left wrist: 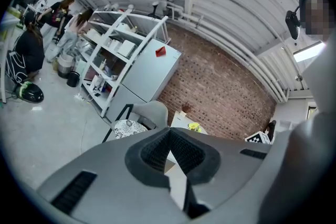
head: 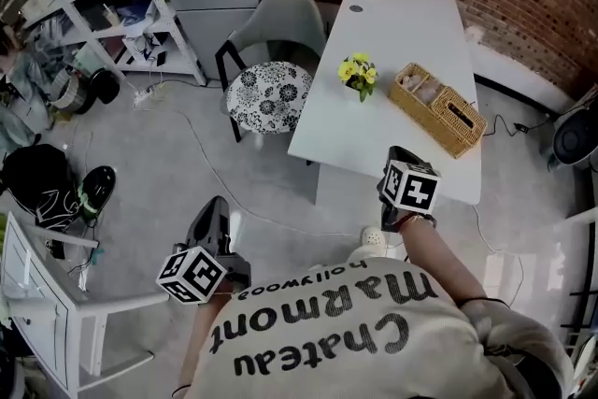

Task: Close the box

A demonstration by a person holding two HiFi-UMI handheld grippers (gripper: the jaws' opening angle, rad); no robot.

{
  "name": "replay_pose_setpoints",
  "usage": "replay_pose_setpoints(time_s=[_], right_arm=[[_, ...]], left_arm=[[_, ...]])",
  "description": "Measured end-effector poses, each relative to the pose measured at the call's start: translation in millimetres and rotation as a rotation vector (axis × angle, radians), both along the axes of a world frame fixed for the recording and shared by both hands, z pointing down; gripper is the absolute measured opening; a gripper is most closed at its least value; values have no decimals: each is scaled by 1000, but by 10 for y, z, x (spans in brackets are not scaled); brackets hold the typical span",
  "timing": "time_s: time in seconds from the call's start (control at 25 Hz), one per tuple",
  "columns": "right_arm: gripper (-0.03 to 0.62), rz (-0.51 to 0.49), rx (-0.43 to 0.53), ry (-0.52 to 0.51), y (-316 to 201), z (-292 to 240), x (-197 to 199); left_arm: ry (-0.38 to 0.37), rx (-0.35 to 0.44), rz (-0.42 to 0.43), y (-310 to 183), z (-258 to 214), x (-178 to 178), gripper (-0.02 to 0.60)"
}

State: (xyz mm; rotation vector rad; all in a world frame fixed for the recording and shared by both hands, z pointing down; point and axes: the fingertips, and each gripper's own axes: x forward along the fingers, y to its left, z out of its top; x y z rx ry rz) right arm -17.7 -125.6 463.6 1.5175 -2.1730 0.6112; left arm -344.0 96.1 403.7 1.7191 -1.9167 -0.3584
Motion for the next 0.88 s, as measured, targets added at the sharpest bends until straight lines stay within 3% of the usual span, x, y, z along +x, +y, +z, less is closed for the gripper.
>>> replay_pose_setpoints(time_s=[0.24, 0.48, 0.88], right_arm=[[3, -143, 44, -109, 210, -328, -499], [3, -267, 195, -292, 375, -875, -740], [3, -338, 218, -301, 353, -996, -821]], left_arm=[[7, 4, -33, 237, 6, -80, 0], [-6, 37, -64, 251, -103, -123, 0], [-44, 70, -115, 173, -317, -49, 0]])
